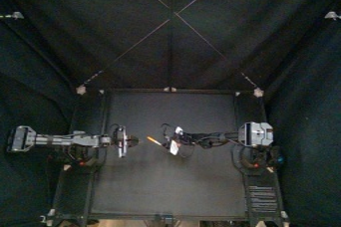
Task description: Uncap the pen
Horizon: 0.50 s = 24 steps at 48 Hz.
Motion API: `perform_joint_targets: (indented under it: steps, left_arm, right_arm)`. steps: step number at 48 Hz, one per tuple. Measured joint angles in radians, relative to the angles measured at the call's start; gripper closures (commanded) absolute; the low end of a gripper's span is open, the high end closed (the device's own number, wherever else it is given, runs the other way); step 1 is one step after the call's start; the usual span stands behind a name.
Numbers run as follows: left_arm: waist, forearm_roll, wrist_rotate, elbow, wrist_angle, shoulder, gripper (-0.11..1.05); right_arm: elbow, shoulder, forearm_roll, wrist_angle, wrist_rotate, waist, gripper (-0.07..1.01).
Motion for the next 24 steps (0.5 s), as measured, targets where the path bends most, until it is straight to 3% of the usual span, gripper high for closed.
perform_joint_targets:
  steps: [7, 16, 24]
  left_arm:
    - [0.000, 0.000, -0.0015, 0.000, 0.000, 0.000, 0.48]
    - [0.000, 0.000, 0.0000, 0.000, 0.002, 0.000, 0.46]
    - [0.000, 0.000, 0.0000, 0.000, 0.002, 0.000, 0.44]
  right_arm:
    - [-0.046, 0.051, -0.028, 0.060, 0.002, -0.006, 0.11]
    - [-0.098, 0.118, -0.037, 0.143, 0.005, -0.014, 0.11]
    - [-0.127, 0.146, -0.038, 0.183, 0.003, -0.012, 0.14]
